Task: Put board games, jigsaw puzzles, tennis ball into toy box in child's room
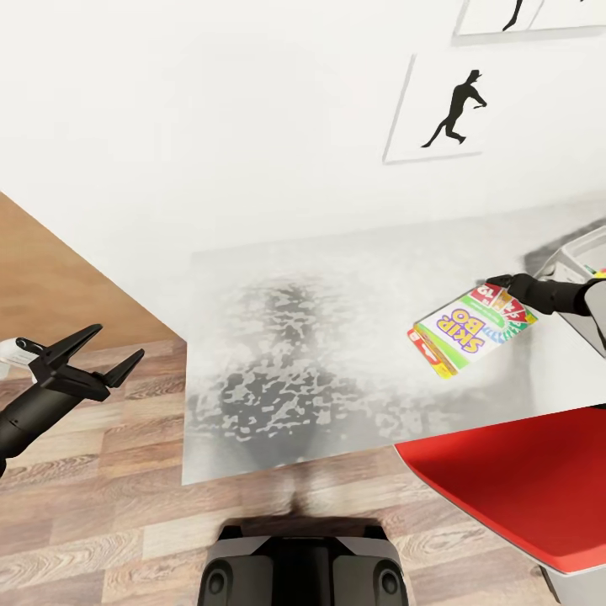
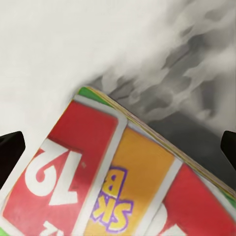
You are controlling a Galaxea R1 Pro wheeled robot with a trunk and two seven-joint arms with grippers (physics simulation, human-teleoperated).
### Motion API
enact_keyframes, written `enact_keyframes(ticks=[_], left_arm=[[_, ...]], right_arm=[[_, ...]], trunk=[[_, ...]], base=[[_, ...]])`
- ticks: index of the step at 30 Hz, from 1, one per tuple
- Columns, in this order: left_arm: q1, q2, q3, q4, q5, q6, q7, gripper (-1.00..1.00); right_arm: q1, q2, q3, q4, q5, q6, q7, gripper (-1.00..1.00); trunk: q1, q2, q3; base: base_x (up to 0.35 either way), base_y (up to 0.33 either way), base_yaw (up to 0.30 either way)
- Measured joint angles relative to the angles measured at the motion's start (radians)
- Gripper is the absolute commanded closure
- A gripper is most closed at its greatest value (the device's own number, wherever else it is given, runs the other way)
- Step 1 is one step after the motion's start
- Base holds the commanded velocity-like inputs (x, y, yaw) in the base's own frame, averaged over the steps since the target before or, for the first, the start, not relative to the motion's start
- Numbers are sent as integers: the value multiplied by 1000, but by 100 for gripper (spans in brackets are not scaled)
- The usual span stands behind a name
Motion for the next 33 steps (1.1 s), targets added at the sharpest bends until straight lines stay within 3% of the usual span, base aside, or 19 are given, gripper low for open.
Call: enact_keyframes(ticks=[33], left_arm=[[0,0,0,0,0,0,0,-100]], right_arm=[[10,8,-2,2,-1,-2,3,-100]], trunk=[[0,0,0]], base=[[-11,7,0]])
